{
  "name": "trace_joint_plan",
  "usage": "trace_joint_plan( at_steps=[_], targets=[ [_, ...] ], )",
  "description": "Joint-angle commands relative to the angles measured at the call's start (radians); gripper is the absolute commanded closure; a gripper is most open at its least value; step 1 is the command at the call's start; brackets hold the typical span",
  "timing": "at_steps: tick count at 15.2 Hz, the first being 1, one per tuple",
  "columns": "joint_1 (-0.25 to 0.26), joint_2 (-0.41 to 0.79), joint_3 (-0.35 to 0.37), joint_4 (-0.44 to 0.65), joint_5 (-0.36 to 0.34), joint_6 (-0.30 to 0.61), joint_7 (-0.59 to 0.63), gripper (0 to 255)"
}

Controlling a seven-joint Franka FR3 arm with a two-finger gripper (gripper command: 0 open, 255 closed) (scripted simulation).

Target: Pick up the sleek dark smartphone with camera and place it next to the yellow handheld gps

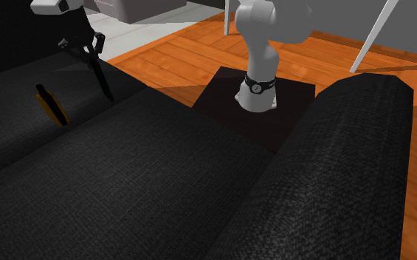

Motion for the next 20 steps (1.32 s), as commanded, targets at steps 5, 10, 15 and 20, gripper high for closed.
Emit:
trace_joint_plan(
  at_steps=[5, 10, 15, 20],
  targets=[
    [-0.002, 0.003, 0.002, -0.002, 0.004, 0.005, -0.002, 255],
    [-0.002, 0.003, 0.002, -0.002, 0.004, 0.005, -0.002, 0],
    [0.022, -0.046, -0.025, 0.053, -0.049, -0.079, 0.033, 0],
    [0.026, -0.057, -0.030, 0.070, -0.061, -0.101, 0.041, 0]
  ],
)
